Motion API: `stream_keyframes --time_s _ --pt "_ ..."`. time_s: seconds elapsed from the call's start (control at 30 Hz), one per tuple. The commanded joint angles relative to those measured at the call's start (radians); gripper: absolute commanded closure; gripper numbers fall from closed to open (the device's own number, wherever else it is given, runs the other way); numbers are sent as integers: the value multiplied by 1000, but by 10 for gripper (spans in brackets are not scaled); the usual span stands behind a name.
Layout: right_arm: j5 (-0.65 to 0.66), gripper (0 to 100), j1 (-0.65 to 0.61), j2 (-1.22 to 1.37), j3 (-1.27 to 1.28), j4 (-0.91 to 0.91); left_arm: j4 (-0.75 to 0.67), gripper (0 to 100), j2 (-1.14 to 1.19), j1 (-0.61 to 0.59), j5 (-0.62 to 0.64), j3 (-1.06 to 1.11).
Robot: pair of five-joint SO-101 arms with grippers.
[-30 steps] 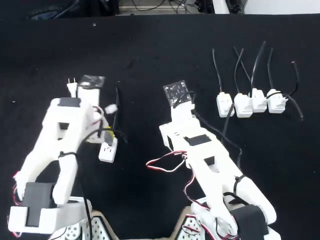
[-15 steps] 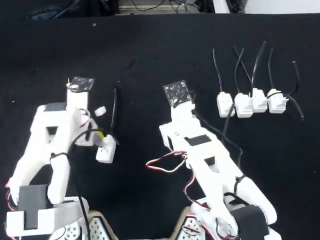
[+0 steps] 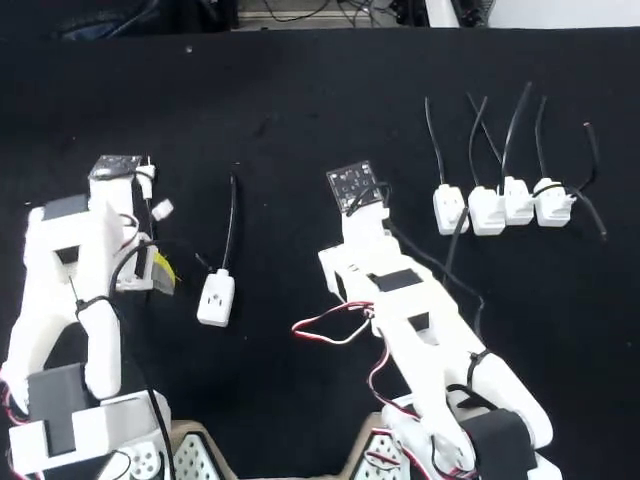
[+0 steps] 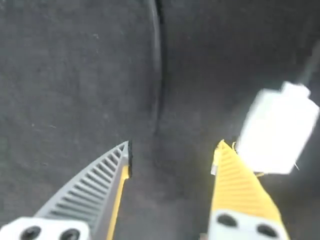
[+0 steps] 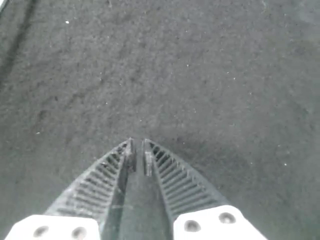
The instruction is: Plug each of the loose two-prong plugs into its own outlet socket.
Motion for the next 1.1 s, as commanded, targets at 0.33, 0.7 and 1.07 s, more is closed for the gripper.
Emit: stream_keyframes --time_s 0.33,0.7,1.07 --pt "-8 977 15 -41 -47 -28 135 736 -8 300 86 -88" --pt "-11 977 15 -47 -47 -28 -239 734 -6 114 80 139" --pt "-8 976 15 -206 22 -29 -216 734 -17 -44 78 87"
